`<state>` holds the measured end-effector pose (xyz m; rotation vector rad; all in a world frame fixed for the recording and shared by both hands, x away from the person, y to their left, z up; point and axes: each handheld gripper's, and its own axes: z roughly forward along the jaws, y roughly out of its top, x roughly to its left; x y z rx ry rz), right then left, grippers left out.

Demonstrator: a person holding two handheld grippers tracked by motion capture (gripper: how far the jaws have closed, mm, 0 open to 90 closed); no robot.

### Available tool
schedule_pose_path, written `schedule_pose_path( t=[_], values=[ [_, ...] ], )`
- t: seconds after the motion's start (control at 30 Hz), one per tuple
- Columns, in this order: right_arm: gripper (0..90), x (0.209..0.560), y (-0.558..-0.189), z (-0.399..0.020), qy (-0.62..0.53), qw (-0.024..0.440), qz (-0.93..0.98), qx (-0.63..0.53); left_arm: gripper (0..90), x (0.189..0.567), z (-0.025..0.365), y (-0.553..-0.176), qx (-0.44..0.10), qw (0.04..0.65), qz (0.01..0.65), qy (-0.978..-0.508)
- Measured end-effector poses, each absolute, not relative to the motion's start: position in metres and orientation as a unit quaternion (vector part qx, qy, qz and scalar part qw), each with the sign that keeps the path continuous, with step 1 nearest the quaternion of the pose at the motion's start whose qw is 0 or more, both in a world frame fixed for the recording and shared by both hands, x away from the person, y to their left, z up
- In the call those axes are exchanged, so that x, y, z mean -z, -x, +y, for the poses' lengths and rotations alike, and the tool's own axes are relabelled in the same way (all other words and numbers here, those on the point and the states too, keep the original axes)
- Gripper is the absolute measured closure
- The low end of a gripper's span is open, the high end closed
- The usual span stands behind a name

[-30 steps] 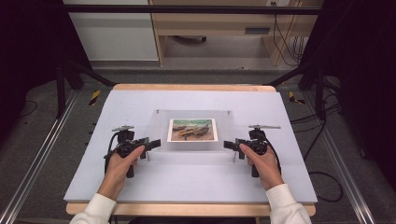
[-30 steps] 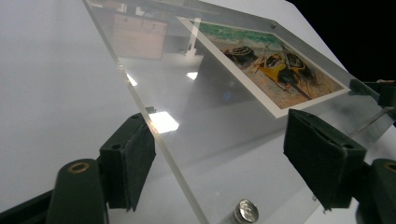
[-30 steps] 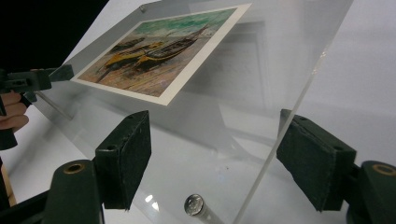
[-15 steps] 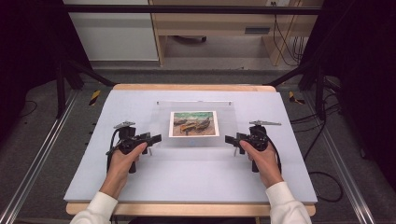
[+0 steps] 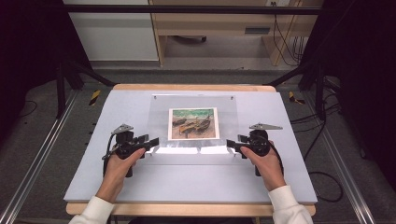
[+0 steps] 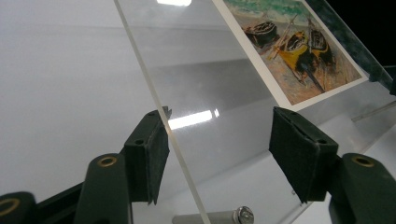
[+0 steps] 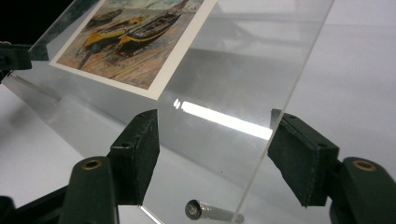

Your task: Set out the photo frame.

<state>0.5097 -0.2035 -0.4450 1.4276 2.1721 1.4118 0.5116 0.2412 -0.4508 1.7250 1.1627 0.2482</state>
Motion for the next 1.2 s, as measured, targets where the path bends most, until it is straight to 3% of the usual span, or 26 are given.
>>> schedule_pose_path(
  t=[0.83, 1.2],
  values=[
    [46.9, 0.437, -0.484, -0.203, -0.455, 0.135, 0.752, -0.457, 46.7, 0.445, 0.241, -0.485, -0.137, 0.49, 0.468, -0.722],
    [47.5, 0.436, -0.482, -0.201, -0.457, 0.139, 0.754, -0.451, 48.4, 0.446, 0.242, -0.481, -0.137, 0.494, 0.472, -0.717]
  ],
)
